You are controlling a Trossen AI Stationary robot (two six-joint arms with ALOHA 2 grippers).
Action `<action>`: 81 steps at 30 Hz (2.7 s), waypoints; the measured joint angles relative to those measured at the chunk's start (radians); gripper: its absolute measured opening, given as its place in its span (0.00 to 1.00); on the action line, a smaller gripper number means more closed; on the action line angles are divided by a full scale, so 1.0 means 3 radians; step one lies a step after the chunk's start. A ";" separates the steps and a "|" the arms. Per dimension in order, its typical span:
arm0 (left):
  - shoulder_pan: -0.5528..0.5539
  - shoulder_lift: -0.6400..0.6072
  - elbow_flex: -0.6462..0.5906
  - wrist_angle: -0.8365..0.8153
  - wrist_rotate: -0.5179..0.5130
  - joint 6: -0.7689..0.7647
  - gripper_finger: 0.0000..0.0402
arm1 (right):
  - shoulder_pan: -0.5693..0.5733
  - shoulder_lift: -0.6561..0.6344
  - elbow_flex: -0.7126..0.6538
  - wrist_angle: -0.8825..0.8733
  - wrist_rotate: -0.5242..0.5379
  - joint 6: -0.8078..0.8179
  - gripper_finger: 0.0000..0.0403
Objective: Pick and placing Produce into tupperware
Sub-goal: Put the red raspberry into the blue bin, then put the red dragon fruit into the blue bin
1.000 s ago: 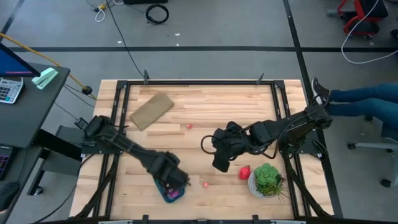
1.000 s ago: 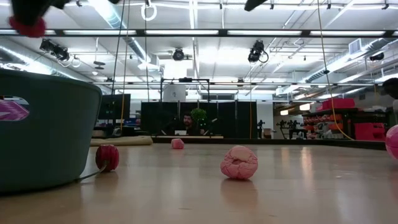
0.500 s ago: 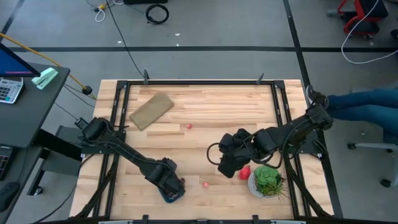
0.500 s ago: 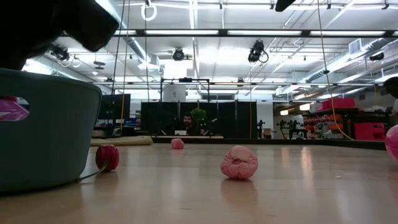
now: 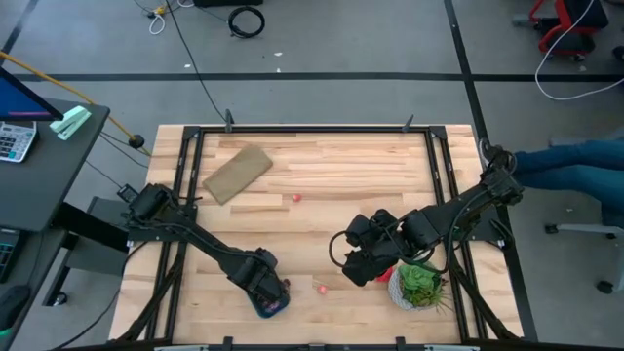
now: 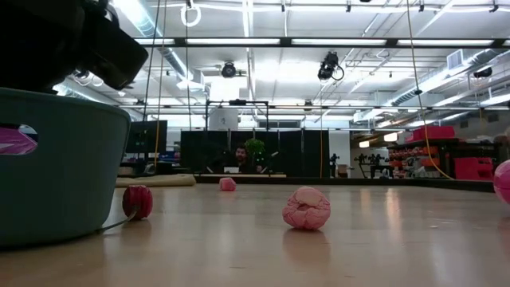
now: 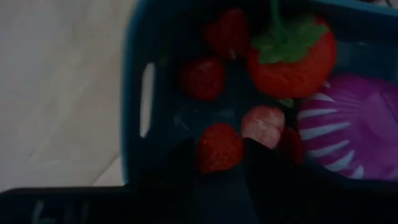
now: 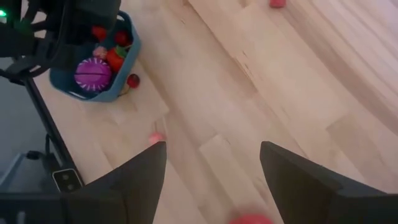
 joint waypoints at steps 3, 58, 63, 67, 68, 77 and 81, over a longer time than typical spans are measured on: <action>0.0014 0.0000 0.0000 0.0020 0.0006 0.0094 0.39 | -0.0002 0.0000 0.0000 0.0043 0.0003 0.0002 0.67; 0.0956 0.0000 0.1233 0.0014 0.0012 0.1097 0.43 | -0.0733 0.0033 -0.2076 0.1438 -0.1525 -0.1850 0.67; 0.0978 0.0000 0.1233 0.0021 0.0010 0.1096 0.43 | -0.0896 0.0029 -0.2044 0.1524 -0.1609 -0.1992 0.67; 0.0975 0.0000 0.1233 0.0021 0.0011 0.1096 0.43 | -0.0891 0.0015 -0.1944 0.1534 -0.1692 -0.2582 0.67; 0.0974 0.0000 0.1233 0.0020 0.0012 0.1096 0.43 | -0.0875 0.0015 -0.1911 0.1527 -0.1742 -0.2690 0.67; 0.0969 0.0000 0.1233 0.0020 0.0011 0.1096 0.43 | -0.0711 0.0027 -0.1937 0.1492 -0.1805 -0.2681 0.70; 0.0966 0.0000 0.1233 0.0020 0.0012 0.1099 0.43 | -0.0716 0.0028 -0.1963 0.1410 -0.1499 -0.2268 0.72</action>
